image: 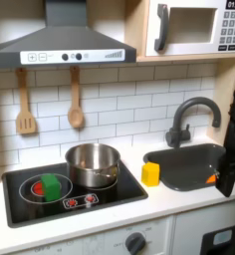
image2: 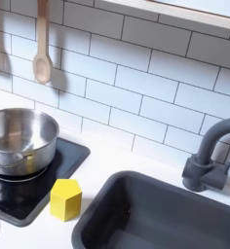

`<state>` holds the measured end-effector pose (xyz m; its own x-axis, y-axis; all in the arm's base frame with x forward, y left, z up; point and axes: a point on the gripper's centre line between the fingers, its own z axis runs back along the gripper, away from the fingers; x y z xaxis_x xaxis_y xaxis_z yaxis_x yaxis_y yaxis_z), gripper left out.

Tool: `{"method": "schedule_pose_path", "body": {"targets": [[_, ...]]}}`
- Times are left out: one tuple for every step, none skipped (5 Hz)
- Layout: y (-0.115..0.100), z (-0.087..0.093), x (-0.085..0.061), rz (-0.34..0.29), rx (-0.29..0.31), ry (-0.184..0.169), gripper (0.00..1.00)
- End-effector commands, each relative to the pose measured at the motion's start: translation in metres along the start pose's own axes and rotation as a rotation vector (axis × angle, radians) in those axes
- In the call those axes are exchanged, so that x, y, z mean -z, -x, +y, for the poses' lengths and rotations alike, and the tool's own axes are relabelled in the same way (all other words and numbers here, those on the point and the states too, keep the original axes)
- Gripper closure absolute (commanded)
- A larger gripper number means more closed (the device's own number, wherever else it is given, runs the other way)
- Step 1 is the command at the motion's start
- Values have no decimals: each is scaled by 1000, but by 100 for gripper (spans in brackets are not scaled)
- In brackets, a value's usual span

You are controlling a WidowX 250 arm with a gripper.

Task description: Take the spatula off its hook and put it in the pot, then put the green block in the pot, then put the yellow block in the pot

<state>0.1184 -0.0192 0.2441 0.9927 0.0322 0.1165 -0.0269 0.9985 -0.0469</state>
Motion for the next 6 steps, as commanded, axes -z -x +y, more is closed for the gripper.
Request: {"method": "schedule_pose_path", "body": {"targets": [[0, 0, 0, -1, 0, 2, 0], [-16, 21, -3, -73, -48, -3, 0], [-29, 37, -3, -108, -98, -22, 0], [-47, 52, -9, -142, -132, -35, 0], [-68, 72, -17, -204, -167, -59, 0], [-84, 93, -18, -229, -226, -79, 0]]}}
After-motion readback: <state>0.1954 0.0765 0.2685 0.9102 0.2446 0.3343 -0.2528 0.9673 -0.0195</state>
